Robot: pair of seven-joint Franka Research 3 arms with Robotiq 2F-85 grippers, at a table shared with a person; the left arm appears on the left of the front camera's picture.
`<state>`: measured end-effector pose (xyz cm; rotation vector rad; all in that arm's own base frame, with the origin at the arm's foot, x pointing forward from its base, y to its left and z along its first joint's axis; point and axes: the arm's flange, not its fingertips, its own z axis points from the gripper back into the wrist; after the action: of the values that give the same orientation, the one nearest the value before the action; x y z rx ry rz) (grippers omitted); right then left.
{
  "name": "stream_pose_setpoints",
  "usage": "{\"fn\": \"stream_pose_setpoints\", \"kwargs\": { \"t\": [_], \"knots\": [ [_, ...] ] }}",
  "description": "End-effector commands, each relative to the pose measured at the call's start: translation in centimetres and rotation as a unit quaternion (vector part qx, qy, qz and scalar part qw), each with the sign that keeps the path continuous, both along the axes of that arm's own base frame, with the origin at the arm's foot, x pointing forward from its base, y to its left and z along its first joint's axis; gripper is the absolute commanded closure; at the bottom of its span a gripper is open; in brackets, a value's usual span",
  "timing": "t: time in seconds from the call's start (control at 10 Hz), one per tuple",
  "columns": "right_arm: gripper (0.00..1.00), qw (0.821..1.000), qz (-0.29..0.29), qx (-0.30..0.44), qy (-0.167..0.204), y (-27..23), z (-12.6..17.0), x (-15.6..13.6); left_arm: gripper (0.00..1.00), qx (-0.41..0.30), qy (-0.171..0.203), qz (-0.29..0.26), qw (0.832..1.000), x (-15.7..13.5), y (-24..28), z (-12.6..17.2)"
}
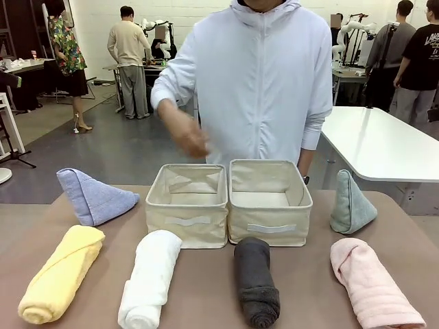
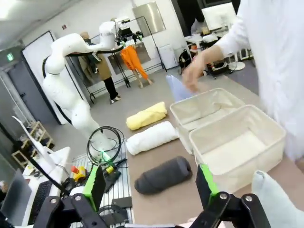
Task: Sort the towels based on their folding style.
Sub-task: Pick up one triangle-folded towel and place it in the left Fabric basket.
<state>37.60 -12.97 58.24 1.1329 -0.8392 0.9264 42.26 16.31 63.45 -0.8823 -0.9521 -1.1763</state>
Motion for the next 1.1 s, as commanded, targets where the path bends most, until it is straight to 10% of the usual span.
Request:
{"fn": "stream_pose_setpoints", "kwargs": {
  "t": [0.0,1.0],
  "knots": [
    [0.00,0.999,0.019,0.029,0.020,-1.09,-1.79,1.08,0.00,-0.019,0.004,0.010,1.000,0.02,0.65,0.17],
    [0.00,0.999,0.019,0.029,0.020,-1.09,-1.79,1.08,0.00,-0.019,0.004,0.010,1.000,0.02,0.65,0.17]
  ]
}}
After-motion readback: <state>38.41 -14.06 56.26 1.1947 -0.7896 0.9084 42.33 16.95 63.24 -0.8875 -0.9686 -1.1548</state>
